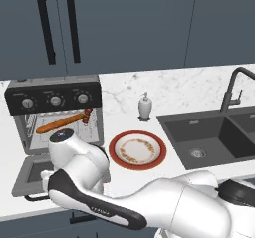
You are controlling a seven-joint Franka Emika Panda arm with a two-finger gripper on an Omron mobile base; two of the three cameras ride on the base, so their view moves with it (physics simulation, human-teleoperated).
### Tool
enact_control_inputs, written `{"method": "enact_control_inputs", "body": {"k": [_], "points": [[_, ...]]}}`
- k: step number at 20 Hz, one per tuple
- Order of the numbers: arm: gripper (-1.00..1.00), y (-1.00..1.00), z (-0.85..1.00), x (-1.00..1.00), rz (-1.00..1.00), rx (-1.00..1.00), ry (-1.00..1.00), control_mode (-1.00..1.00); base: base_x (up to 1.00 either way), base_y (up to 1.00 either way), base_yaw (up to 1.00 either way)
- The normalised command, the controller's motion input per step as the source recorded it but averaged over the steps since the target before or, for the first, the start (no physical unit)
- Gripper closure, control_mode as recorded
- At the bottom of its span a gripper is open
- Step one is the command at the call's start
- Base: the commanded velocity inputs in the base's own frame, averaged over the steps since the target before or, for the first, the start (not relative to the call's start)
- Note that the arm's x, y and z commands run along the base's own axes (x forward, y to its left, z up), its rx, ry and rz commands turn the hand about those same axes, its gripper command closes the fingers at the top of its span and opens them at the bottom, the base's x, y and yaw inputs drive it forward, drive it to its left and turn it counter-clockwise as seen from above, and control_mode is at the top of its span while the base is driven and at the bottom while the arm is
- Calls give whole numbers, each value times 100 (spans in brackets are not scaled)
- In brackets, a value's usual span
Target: Pick up the kebab skewer and baguette bread, and place them inside the toaster oven. Close the toaster oven door and start by setting the timer.
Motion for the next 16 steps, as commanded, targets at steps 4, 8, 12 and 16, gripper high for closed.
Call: {"method": "enact_control_inputs", "body": {"k": [4,8,12,16], "points": [[-100,0,-41,16,32,0,10,-100,0,0,0],[-100,0,-24,48,23,0,7,-100,0,0,0],[-100,6,-48,5,14,0,0,-100,0,0,0],[-100,8,-49,14,3,0,0,-100,0,0,0]]}}
